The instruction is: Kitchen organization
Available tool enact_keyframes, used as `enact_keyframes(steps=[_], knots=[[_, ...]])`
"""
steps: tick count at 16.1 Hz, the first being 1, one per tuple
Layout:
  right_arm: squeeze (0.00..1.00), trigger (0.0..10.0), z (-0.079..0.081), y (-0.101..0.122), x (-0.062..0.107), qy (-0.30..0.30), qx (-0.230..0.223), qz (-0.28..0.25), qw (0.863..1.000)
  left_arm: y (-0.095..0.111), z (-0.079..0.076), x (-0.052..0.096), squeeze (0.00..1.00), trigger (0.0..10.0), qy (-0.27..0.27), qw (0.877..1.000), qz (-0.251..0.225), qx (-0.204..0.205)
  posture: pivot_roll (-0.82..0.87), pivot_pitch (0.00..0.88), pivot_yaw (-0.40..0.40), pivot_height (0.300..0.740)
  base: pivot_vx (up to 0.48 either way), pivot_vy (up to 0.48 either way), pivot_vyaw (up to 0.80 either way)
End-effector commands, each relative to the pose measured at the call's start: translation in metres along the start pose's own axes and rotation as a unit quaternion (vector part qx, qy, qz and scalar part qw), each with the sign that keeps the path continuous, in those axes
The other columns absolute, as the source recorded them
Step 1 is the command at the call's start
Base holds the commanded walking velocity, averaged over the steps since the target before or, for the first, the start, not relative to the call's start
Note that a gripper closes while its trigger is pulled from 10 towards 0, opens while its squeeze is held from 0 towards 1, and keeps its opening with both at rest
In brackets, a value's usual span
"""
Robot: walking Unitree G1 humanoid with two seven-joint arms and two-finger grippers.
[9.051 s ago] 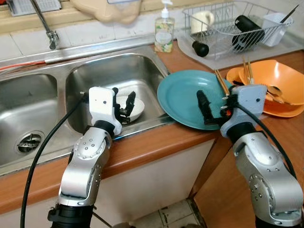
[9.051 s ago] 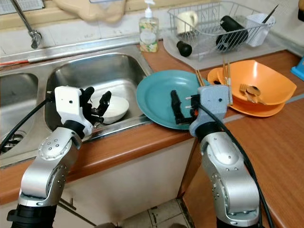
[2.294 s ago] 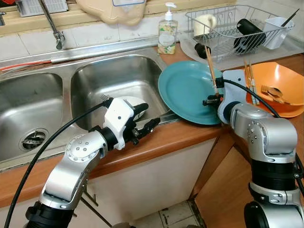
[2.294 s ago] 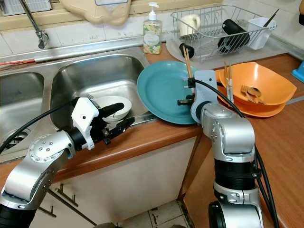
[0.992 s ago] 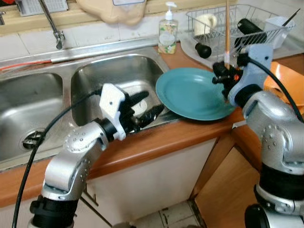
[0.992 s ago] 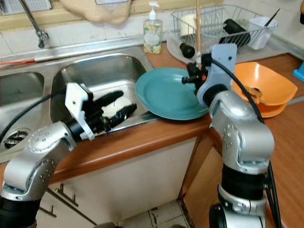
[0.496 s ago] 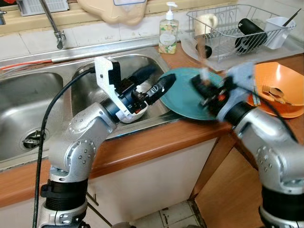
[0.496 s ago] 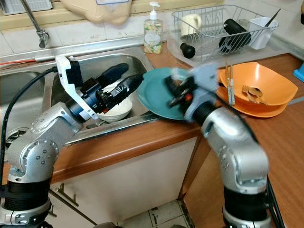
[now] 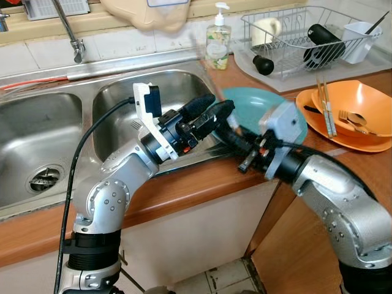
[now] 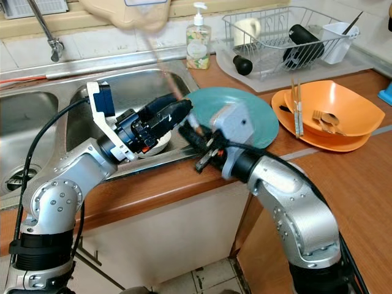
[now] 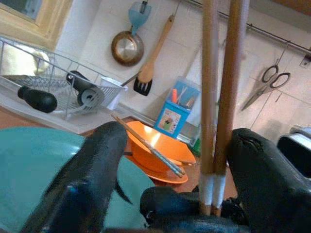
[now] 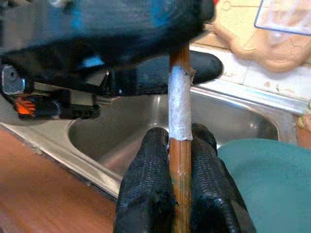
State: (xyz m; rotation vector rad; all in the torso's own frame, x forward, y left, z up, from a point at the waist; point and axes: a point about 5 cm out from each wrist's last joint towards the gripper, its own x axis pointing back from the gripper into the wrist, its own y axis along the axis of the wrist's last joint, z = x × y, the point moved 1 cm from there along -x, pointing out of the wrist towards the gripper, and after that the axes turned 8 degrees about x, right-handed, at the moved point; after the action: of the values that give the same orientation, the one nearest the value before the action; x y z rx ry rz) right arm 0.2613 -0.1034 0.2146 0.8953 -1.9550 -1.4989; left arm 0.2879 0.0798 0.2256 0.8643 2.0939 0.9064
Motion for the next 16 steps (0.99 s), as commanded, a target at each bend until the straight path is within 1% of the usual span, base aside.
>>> enact_keyframes(steps=[1,2,7,9,16], knots=[[0.0,0.0,0.005,0.006,0.001,0.015,0.014,-0.013,1.0,0.001,0.002,0.002,0.0,0.0,0.004,1.0,-0.006,0.011,-0.04,0.0,0.077,0.74,0.0,0.0,0.0],[0.0,0.0,0.006,0.002,0.002,0.02,0.019,-0.003,1.0,0.002,0.0,0.002,0.0,0.0,-0.005,1.0,-0.013,0.021,-0.04,0.0,0.075,0.74,0.0,0.0,0.0],[0.0,0.0,0.008,0.0,0.001,0.03,0.022,0.001,0.999,0.0,-0.002,0.004,0.0,0.0,-0.013,0.999,-0.009,0.033,-0.05,0.0,0.076,0.74,0.0,0.0,0.0],[0.0,0.0,0.009,-0.002,0.001,0.034,0.022,0.004,0.999,-0.002,-0.005,0.004,0.0,0.0,-0.028,0.999,-0.006,0.043,-0.05,0.0,0.076,0.74,0.0,0.0,0.0],[0.0,0.0,0.01,-0.003,0.001,0.039,0.017,0.009,0.999,-0.001,-0.009,0.006,0.0,0.0,-0.041,0.998,-0.009,0.053,-0.05,0.0,0.075,0.74,0.0,0.0,0.0]])
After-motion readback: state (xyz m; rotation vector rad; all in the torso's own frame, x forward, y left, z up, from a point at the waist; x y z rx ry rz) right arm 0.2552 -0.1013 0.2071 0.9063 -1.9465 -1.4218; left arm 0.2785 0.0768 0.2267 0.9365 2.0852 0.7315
